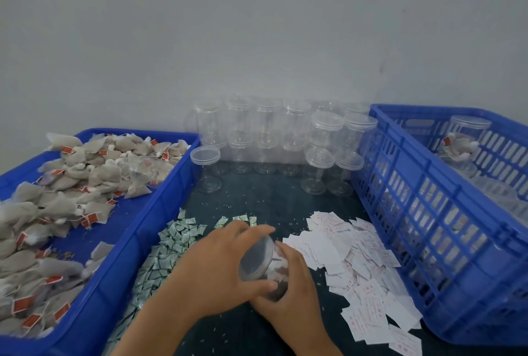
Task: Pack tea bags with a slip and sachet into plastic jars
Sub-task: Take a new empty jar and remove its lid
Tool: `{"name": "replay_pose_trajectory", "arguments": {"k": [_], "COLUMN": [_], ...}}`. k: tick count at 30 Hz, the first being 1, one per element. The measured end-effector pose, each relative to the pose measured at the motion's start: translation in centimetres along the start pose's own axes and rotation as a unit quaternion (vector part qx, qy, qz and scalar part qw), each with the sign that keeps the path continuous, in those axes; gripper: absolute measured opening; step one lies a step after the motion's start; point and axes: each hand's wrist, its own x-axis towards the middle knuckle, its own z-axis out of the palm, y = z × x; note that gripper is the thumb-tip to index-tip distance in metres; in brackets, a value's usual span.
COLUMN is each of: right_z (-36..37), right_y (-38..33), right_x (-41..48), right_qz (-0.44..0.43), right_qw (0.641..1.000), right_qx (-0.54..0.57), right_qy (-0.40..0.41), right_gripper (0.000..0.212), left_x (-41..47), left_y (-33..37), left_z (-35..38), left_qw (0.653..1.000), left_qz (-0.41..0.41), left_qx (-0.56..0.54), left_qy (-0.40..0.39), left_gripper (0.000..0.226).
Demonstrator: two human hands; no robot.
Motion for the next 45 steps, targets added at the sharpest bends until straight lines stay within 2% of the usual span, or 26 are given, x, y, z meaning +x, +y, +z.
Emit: {"name": "replay_pose_trajectory", "arguments": {"k": [4,7,11,13,17,21,25,27,29,32,34,37,40,43,45], "right_z": [0.6,1.1,1.0,1.1,1.4,1.9,2.2,2.1,2.0,1.9,1.7,1.7,2.0,1.9,1.8], "right_y": [0.0,-0.1,0.0,0.2,0.5,0.3,0.3,0.4,0.4,-0.1,-0.4,-0.1,0.2,0.5,0.6], "right_x": [0.1,0.4,0.3,0.2,0.2,0.2,0.0,-0.1,0.0,-0.1,0.0,0.1,0.0,-0.3,-0.3], "right_qz": [-0.036,-0.079,-0.075,-0.084,-0.107,-0.137,-0.156,-0.161,-0.149,-0.106,-0.09,-0.123,-0.137,-0.158,-0.165], "right_qw": [0.996,0.983,0.973,0.969,0.958,0.942,0.94,0.948,0.96,0.981,0.988,0.98,0.962,0.944,0.937], "right_qx": [-0.052,-0.123,-0.19,-0.21,-0.247,-0.291,-0.295,-0.268,-0.232,-0.162,-0.127,-0.151,-0.223,-0.272,-0.292], "right_qy": [0.057,0.111,0.106,0.105,0.101,0.096,0.076,0.059,0.043,0.025,0.017,0.045,0.082,0.102,0.102], "right_gripper": [0.085,0.081,0.082,0.083,0.096,0.099,0.095,0.089,0.083,0.08,0.08,0.087,0.094,0.092,0.092], "left_x": [0.8,1.2,1.0,1.0,1.2,1.1,1.2,1.1,0.5,-0.5,-0.7,-0.6,-0.5,-0.7,-0.8], "left_y": [-0.2,-0.4,-0.4,-0.5,-1.1,-2.0,-2.6,-2.8,-3.1,-3.6,-4.1,-4.3,-3.8,-3.1,-2.9], "left_z": [-0.2,0.2,1.2,1.4,1.1,0.1,-0.9,-0.8,-0.4,-0.6,-0.9,-1.2,-0.7,0.5,1.1], "left_qw": [0.997,0.991,0.985,0.982,0.972,0.952,0.904,0.907,0.941,0.977,0.985,0.989,0.98,0.959,0.939], "left_qz": [-0.067,-0.117,-0.158,-0.178,-0.228,-0.27,-0.307,-0.306,-0.252,-0.061,-0.013,-0.032,-0.093,-0.167,-0.207], "left_qx": [-0.033,-0.037,-0.023,-0.018,-0.064,-0.131,-0.259,-0.232,-0.171,-0.155,-0.122,-0.137,-0.176,-0.231,-0.273], "left_qy": [0.03,0.044,0.065,0.062,0.011,-0.051,-0.148,-0.173,-0.15,-0.13,-0.12,-0.051,-0.007,-0.005,-0.012], "left_gripper": [0.099,0.091,0.08,0.081,0.088,0.093,0.088,0.102,0.114,0.104,0.095,0.075,0.066,0.053,0.052]}}
